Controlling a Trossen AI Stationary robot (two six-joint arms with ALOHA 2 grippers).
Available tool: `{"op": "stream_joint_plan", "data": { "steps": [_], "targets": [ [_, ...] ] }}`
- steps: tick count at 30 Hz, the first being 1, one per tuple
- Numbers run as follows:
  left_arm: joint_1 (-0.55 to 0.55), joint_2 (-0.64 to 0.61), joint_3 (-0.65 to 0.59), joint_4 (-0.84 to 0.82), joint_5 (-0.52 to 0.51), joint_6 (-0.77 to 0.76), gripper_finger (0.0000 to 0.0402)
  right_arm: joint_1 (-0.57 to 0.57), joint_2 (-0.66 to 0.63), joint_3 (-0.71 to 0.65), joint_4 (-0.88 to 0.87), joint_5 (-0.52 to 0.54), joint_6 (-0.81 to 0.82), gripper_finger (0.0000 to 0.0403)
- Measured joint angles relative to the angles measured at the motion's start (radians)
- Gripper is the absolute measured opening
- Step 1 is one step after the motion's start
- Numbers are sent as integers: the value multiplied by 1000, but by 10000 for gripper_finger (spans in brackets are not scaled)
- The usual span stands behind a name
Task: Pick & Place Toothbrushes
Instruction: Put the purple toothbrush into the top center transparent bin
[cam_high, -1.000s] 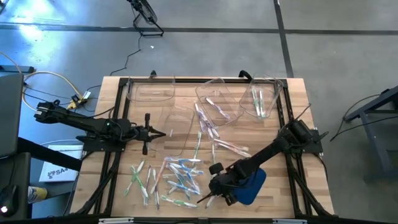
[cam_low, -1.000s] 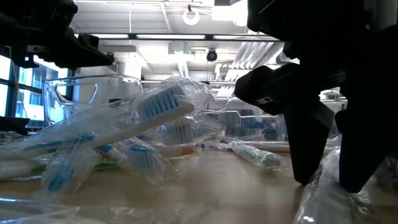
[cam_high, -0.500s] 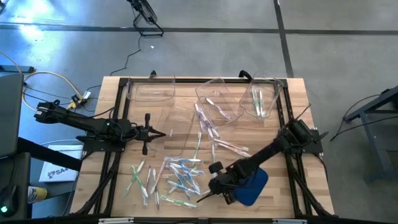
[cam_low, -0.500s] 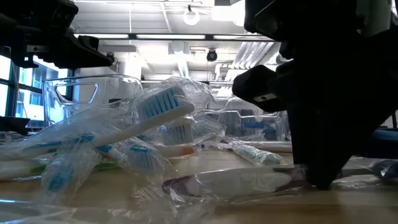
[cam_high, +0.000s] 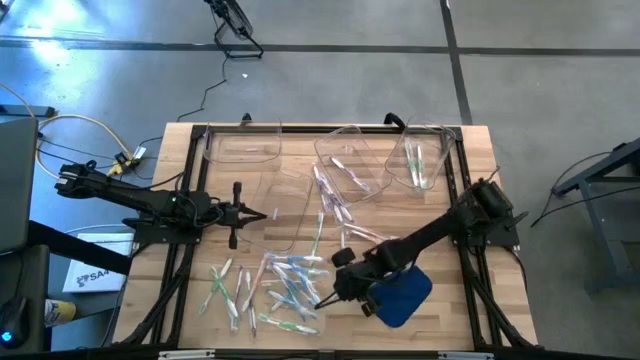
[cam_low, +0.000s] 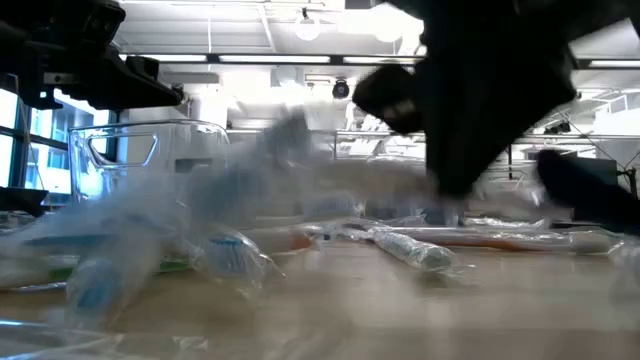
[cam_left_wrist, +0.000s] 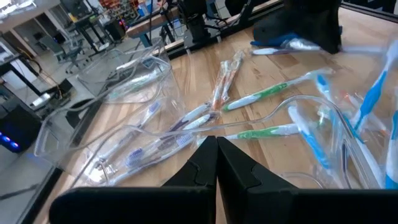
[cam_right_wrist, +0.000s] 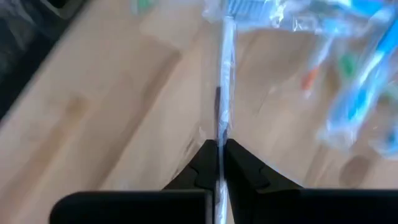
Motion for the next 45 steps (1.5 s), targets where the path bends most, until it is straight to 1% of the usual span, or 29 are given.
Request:
{"op": "stream_joint_plan", "data": {
  "steps": [5,9,17,20,26,29,33,37,39,43,45],
  "targets": [
    [0,0,0,3,-1,35,0,-37,-104,1,-42,-5,-38,8],
    [0,0,0,5,-1,38,0,-69,-201,1,-70,12,-50,8],
    [0,-5,0,17,0,38,0,-140,-389,2,-58,177,-46,8],
    [0,-5,0,33,0,44,0,-150,-436,3,-43,262,-44,8],
    [0,-5,0,52,-1,67,0,-151,-455,3,-9,454,-44,8],
    [0,-5,0,50,-1,67,0,-160,-452,3,-10,508,-20,8],
    [0,-5,0,47,-1,68,0,-194,-450,3,-36,518,25,8],
    [0,-5,0,47,0,68,0,-242,-450,3,-47,518,16,8],
    [0,-5,0,47,0,68,0,-286,-450,3,-56,488,4,8],
    [0,-5,0,47,0,75,0,-415,-452,3,-83,394,9,8],
    [0,-5,0,47,0,92,0,-475,-447,3,-88,370,10,8]
  ]
}}
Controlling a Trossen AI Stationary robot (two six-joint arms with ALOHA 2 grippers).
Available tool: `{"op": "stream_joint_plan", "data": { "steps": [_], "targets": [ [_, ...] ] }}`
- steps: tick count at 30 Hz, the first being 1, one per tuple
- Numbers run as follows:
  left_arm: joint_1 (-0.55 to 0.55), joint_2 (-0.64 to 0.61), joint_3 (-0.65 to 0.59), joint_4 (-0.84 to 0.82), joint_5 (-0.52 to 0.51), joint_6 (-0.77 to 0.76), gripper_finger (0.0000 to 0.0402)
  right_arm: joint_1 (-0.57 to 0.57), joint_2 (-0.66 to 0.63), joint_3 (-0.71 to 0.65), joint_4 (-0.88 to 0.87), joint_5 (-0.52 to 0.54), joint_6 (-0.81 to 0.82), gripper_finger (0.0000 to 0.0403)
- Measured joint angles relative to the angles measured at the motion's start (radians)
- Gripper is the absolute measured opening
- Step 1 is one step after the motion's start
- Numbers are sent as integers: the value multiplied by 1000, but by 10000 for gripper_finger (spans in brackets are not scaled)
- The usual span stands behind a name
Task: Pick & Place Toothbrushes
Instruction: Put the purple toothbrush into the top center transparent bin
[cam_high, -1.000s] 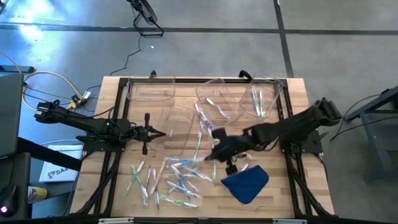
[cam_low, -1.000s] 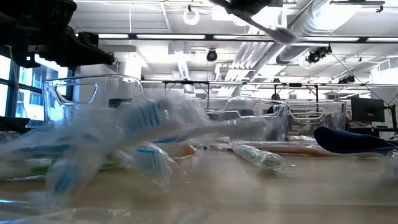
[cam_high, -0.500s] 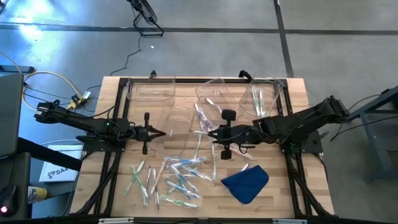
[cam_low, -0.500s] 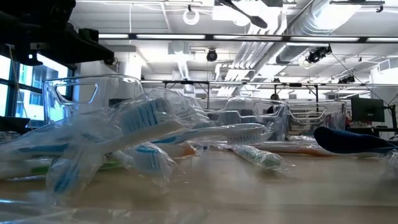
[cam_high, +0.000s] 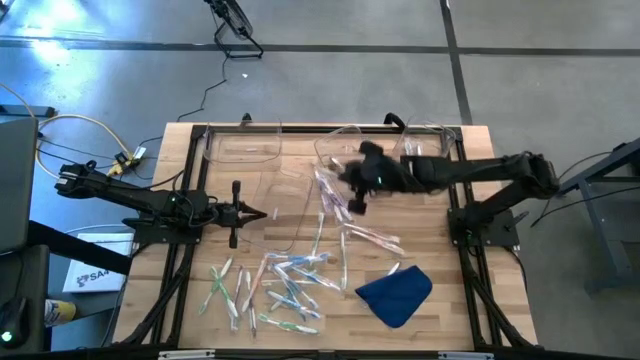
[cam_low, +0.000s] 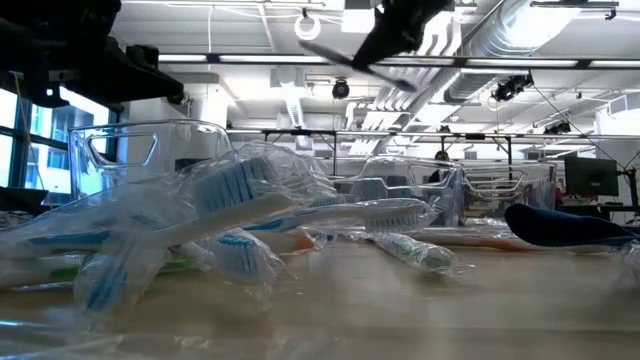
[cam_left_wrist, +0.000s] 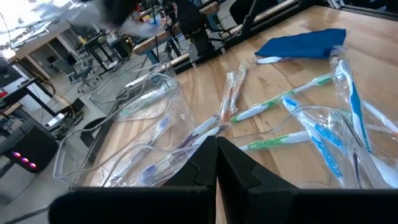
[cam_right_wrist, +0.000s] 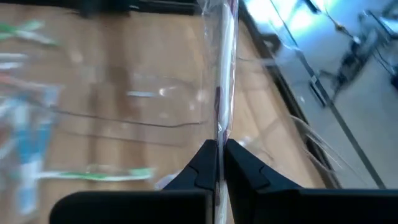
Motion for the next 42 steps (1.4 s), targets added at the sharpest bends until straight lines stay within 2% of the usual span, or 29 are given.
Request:
{"op": "stream_joint_plan", "data": {
  "steps": [7,15,29,37,42],
  "targets": [
    [0,0,0,0,0,3,0,-170,2,0,-22,-105,8,8],
    [0,0,0,0,0,3,0,-276,29,-31,-19,-173,49,8],
    [0,0,0,1,0,3,0,-374,228,-39,10,-199,79,8],
    [0,0,0,0,0,3,0,-415,308,-40,-1,-286,83,8],
    [0,0,0,0,0,3,0,-414,332,-40,-22,-296,83,8]
  ]
}}
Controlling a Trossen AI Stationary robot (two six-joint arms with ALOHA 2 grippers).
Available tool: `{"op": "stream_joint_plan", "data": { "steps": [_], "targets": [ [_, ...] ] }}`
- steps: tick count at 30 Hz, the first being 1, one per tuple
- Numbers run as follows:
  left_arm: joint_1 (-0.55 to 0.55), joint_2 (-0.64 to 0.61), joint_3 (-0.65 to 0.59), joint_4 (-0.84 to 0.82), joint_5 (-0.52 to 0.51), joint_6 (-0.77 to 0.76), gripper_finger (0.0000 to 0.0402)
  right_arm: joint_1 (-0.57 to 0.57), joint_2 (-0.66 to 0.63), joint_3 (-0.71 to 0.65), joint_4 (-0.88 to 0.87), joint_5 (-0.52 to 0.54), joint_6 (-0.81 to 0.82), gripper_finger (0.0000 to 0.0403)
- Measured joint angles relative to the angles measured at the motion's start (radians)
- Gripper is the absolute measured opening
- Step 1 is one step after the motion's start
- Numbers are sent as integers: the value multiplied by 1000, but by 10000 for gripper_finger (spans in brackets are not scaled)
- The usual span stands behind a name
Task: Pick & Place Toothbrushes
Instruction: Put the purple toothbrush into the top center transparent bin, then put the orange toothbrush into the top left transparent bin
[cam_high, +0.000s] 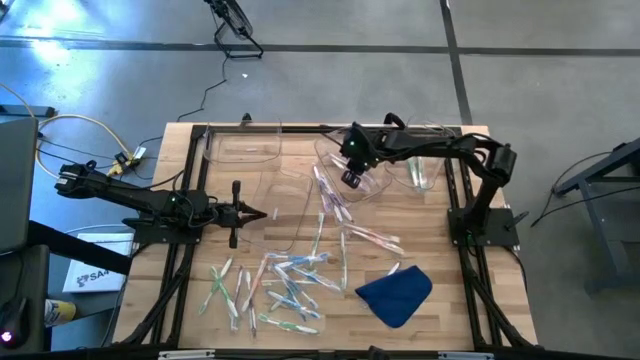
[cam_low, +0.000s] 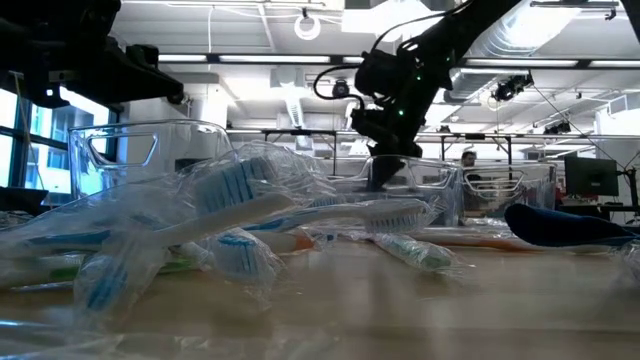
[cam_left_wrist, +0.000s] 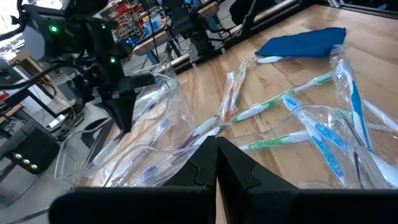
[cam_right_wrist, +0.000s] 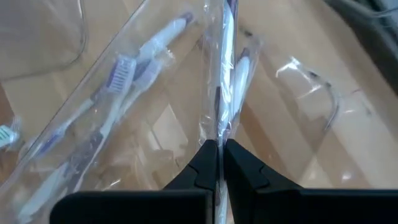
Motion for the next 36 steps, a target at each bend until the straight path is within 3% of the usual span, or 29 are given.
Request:
{"op": "stream_joint_plan", "data": {
  "steps": [9,14,23,36],
  "targets": [
    [0,0,0,0,-2,-1,0,-6,0,0,-18,-1,238,40],
    [0,0,0,0,-3,-1,0,-1,0,0,-14,12,285,13],
    [0,0,0,0,-4,-3,0,1,-20,0,14,-4,226,6],
    [0,0,0,0,-4,-4,0,133,-276,0,8,109,137,2]
  ]
}}
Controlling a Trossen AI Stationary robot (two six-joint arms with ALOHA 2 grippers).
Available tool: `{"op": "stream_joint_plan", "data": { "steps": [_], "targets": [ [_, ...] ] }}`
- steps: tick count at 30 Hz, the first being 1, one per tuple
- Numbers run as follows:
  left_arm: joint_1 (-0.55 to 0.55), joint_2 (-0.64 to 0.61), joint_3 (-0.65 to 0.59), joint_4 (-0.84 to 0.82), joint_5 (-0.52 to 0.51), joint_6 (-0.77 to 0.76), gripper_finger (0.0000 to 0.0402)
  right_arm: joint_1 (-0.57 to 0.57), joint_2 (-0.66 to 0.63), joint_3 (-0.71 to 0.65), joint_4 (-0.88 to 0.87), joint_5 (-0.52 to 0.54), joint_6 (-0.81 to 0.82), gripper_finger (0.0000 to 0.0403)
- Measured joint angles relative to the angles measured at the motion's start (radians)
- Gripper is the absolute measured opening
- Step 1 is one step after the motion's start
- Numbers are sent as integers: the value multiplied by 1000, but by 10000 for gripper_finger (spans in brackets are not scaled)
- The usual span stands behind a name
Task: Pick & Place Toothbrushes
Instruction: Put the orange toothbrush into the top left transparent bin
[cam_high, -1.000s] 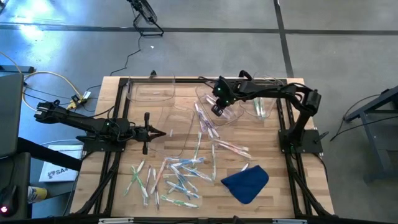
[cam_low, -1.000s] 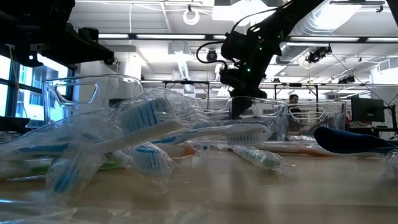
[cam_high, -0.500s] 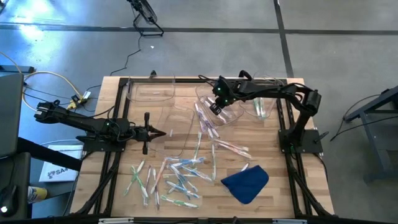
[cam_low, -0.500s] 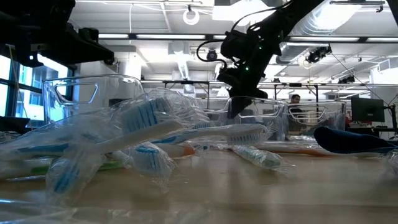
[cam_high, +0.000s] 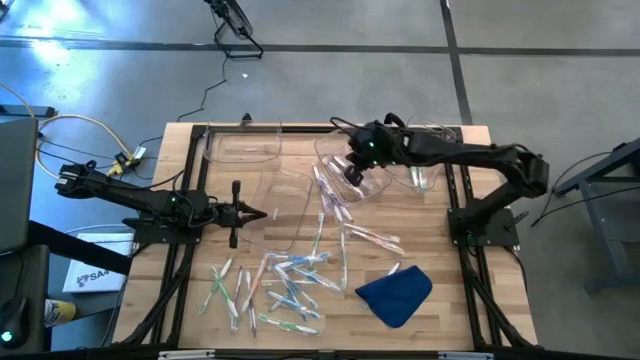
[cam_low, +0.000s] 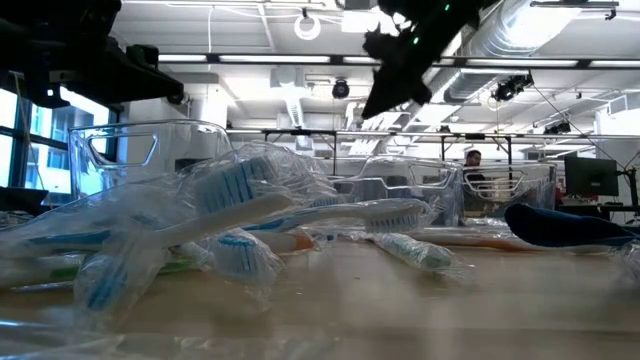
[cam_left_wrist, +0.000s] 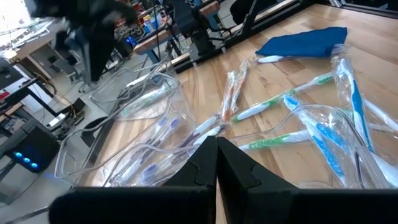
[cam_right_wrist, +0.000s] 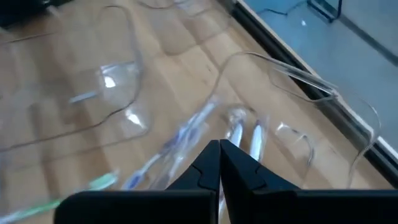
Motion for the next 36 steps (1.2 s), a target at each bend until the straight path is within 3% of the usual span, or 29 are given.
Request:
{"op": "stream_joint_plan", "data": {
  "steps": [11,20,36],
  "targets": [
    [0,0,0,-3,0,0,0,189,-77,0,-266,-27,120,2],
    [0,0,0,-8,0,0,0,347,-69,0,-299,30,180,2],
    [0,0,0,-23,1,0,0,439,-69,-49,-404,2,373,2]
  ]
}}
